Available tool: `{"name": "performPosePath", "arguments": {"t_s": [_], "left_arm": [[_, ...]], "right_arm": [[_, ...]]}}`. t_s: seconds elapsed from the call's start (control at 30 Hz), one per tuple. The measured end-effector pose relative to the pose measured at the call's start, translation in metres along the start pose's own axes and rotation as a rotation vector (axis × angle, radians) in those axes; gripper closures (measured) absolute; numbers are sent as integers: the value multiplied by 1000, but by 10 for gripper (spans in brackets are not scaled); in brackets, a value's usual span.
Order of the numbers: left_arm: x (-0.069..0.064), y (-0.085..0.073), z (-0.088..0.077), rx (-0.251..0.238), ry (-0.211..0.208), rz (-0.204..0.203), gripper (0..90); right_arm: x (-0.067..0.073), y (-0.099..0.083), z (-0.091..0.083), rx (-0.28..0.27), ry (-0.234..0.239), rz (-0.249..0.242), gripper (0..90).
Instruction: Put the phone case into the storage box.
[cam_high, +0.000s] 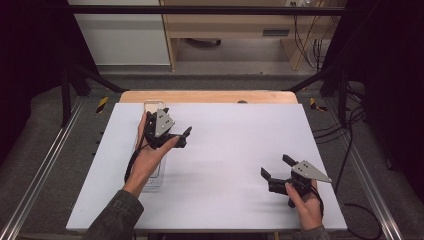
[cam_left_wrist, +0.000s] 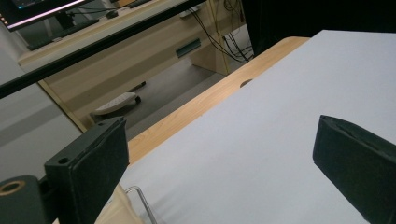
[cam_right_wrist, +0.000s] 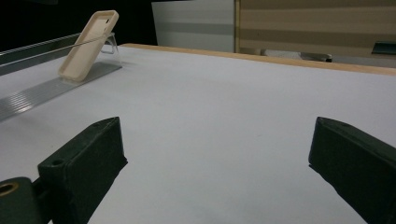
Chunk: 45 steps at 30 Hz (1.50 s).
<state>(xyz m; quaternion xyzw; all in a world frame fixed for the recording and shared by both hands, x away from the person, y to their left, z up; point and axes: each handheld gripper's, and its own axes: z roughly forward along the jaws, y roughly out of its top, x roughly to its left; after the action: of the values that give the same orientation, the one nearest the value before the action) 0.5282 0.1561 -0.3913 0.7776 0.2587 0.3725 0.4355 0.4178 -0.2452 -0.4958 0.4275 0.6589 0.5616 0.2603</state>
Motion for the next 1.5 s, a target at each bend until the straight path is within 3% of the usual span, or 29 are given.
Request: {"name": "performPosePath", "arguments": {"t_s": [0.37,1.27,1.37,1.5], "left_arm": [[-19,10,-7,15,-36,97,27],[-42,11,-58,12,-102,83,28],[-42,10,-64,-7,-118,44,28],[-41,8,-69,-15,-122,26,28]], "right_arm": [[0,0,0,0,-2,-6,35],[1,-1,1,4,0,-10,35],[1,-1,1,4,-1,-11,34],[1,0,1,5,-1,-11,34]]}}
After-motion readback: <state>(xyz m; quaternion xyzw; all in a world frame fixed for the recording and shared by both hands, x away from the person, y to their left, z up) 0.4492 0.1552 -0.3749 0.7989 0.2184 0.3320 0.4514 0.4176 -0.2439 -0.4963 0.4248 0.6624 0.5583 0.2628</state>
